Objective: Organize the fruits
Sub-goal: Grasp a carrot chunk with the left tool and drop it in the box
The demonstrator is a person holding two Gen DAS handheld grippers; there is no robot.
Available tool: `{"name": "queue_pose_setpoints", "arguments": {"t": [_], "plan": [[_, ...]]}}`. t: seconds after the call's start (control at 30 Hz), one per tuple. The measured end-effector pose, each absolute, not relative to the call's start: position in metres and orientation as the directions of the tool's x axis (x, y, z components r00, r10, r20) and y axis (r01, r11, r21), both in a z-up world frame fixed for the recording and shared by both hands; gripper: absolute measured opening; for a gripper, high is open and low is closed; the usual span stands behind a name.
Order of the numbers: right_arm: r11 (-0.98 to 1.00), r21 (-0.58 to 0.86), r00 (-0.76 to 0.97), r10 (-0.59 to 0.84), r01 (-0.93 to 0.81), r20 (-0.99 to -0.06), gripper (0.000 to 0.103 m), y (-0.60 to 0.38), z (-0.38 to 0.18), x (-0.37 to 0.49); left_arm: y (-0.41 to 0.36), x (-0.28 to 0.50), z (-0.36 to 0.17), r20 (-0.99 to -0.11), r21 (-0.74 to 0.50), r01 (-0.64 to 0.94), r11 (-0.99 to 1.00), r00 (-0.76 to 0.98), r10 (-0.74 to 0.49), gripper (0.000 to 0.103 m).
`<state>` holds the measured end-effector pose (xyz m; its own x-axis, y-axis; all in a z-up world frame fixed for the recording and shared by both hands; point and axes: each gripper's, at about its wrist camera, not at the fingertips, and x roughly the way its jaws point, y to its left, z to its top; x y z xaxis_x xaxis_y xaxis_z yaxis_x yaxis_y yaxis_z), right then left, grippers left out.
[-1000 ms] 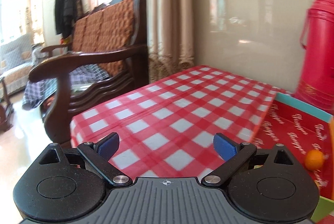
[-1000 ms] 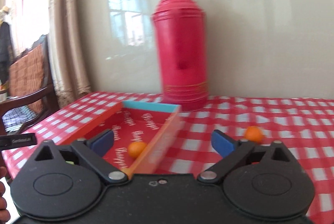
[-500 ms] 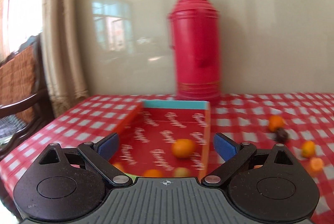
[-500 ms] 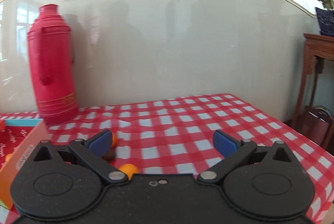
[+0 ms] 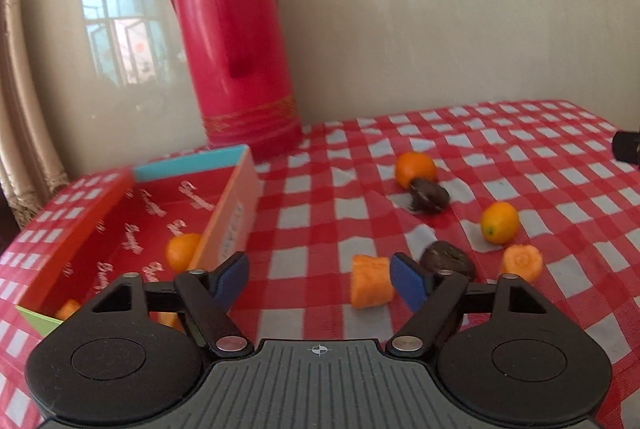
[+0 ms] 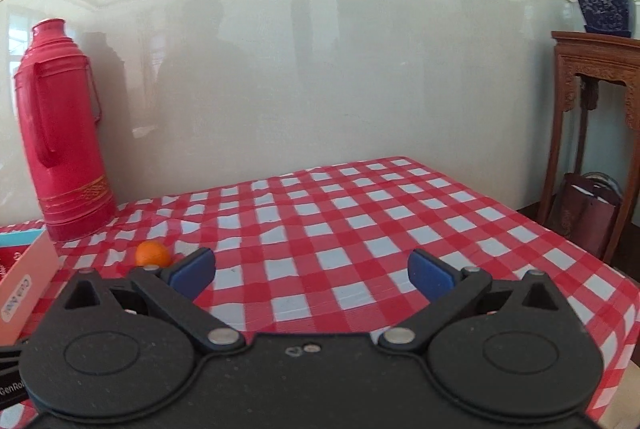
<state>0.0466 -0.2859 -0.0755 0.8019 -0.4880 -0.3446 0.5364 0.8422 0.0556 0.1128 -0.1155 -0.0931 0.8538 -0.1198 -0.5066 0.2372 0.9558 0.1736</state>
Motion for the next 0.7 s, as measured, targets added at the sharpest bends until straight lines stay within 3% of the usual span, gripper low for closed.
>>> {"name": "queue_pose_setpoints", "arguments": {"t": [0.13, 0.2, 0.27, 0.33, 0.4, 0.57, 0.7], "plan": [[0.822, 0.055, 0.789, -0.523, 0.567, -0.323, 0.097, -0.290, -0.075, 0.041, -0.124, 0.121, -0.101, -0.541, 0.161, 0.261, 0.952, 0.830, -0.136, 0.064], [0.826, 0.060, 0.794, -0.515, 0.561, -0.323, 0.097, -0.291, -0.074, 0.040, -0.127, 0.127, -0.106, -0.569, 0.157, 0.270, 0.950, 0.811, -0.137, 0.045], [0.830, 0.068, 0.797, -0.504, 0.553, -0.332, 0.097, -0.293, -0.075, 0.040, -0.130, 0.133, -0.111, -0.600, 0.144, 0.282, 0.948, 0.787, -0.143, 0.037], [0.835, 0.074, 0.800, -0.491, 0.544, -0.345, 0.097, -0.293, -0.076, 0.041, -0.131, 0.134, -0.113, -0.600, 0.148, 0.278, 0.949, 0.788, -0.138, 0.036], [0.842, 0.077, 0.805, -0.479, 0.535, -0.351, 0.097, -0.293, -0.077, 0.042, -0.133, 0.135, -0.114, -0.601, 0.141, 0.280, 0.950, 0.786, -0.143, 0.026], [0.857, 0.086, 0.818, -0.450, 0.509, -0.358, 0.097, -0.292, -0.078, 0.043, -0.138, 0.130, -0.113, -0.563, 0.192, 0.256, 0.947, 0.819, -0.107, 0.026], [0.865, 0.094, 0.826, -0.432, 0.493, -0.362, 0.097, -0.290, -0.079, 0.044, -0.135, 0.121, -0.103, -0.485, 0.237, 0.203, 0.950, 0.872, -0.065, 0.026]]}}
